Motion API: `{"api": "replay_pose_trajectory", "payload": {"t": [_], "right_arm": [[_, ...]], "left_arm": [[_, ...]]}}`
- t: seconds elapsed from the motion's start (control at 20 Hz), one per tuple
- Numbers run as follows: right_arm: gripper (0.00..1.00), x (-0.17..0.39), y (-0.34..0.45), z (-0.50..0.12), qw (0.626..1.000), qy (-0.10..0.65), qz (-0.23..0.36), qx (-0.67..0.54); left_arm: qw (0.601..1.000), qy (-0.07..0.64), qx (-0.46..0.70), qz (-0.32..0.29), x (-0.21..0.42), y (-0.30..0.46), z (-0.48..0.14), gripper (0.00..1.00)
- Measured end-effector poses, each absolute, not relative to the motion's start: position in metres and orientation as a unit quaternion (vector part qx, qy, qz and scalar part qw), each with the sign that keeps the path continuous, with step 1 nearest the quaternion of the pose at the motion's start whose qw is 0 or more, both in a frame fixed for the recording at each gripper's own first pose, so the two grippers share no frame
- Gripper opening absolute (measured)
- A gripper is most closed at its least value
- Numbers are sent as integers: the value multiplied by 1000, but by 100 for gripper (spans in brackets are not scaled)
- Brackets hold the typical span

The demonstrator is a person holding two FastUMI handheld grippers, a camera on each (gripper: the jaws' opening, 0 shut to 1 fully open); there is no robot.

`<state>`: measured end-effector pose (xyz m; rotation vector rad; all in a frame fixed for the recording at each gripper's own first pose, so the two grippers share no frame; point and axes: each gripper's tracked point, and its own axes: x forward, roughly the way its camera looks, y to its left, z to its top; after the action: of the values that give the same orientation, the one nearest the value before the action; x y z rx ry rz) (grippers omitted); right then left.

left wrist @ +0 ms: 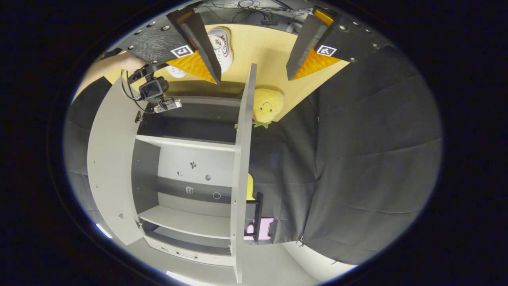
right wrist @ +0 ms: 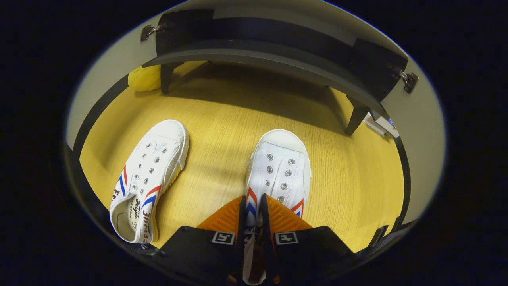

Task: Grab one shoe with the right hand and put it into the shoe cabinet, grab the other shoe with the left hand and put it into the shoe cabinet; then close the right door with the right hand and the left door with the left hand.

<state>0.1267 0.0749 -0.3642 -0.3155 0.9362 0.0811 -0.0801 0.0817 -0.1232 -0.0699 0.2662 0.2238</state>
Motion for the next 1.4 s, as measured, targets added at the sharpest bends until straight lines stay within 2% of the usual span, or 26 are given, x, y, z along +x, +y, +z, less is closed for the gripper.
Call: {"api": "replay_pose_trajectory", "payload": {"t": [0.1, 0.25, 0.4, 0.6, 0.65, 1.1, 1.4], "right_arm": [[4, 134, 73, -370, 879, 457, 44, -128], [2, 126, 73, -362, 876, 465, 55, -114], [1, 124, 69, -355, 885, 450, 51, -108], [1, 121, 60, -319, 903, 419, 49, -84], [1, 120, 56, -307, 909, 406, 47, -80], [1, 111, 60, -161, 960, 274, 42, -24], [1, 127, 80, -46, 983, 172, 65, -4]], "left_arm": [[985, 128, -30, 108, -80, 81, -121, 94], [987, 121, -18, 103, -80, 80, -116, 95], [989, 112, 6, 97, -79, 78, -106, 94], [993, 95, 22, 69, -76, 69, -100, 96], [994, 94, 23, 60, -75, 65, -100, 94], [994, 103, 33, -33, -48, 7, -102, 94], [990, 107, 45, -85, -30, -24, -104, 94]]}}
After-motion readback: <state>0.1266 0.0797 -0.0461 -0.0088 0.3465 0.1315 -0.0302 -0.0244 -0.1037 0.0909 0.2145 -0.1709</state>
